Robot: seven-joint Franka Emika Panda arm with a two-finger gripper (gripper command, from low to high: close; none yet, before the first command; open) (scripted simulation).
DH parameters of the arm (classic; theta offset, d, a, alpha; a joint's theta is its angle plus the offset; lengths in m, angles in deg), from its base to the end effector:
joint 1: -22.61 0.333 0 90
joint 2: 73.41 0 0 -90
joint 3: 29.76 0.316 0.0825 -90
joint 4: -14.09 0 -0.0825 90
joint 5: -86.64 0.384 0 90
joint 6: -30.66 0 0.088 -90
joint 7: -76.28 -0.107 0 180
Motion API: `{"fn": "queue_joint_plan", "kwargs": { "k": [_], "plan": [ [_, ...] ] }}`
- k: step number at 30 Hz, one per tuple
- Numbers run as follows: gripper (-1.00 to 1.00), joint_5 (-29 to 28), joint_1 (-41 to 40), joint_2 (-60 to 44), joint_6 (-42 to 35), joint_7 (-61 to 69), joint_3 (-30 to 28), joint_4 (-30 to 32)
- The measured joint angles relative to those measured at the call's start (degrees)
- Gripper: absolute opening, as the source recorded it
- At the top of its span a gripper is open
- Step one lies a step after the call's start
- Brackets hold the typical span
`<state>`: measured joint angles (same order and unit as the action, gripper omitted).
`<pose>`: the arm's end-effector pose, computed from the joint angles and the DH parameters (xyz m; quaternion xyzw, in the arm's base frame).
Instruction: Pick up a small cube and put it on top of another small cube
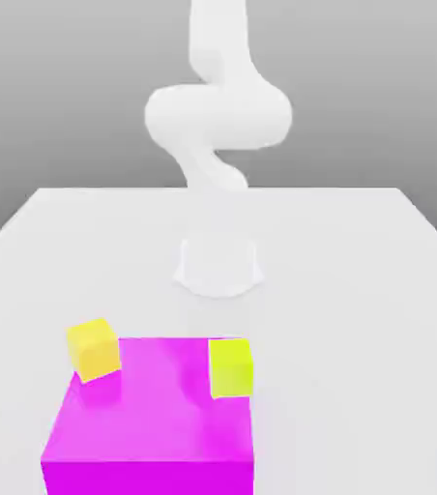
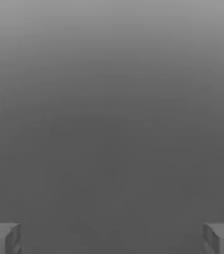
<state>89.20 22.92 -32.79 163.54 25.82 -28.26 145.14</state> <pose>0.3784 0.0164 0.6865 -0.8460 0.3913 -0.3198 0.1699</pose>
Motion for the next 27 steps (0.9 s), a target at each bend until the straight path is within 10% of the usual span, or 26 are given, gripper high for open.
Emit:
{"fn": "queue_joint_plan", "kwargs": {
  "k": [13,27],
  "plan": [
    [0.0,5.3,0.9,-27.0,5.8,-30.1,12.2,-3.8],
    [0.0,-8.7,13.6,-57.0,12.3,-75.7,14.6,-7.8]
  ]
}}
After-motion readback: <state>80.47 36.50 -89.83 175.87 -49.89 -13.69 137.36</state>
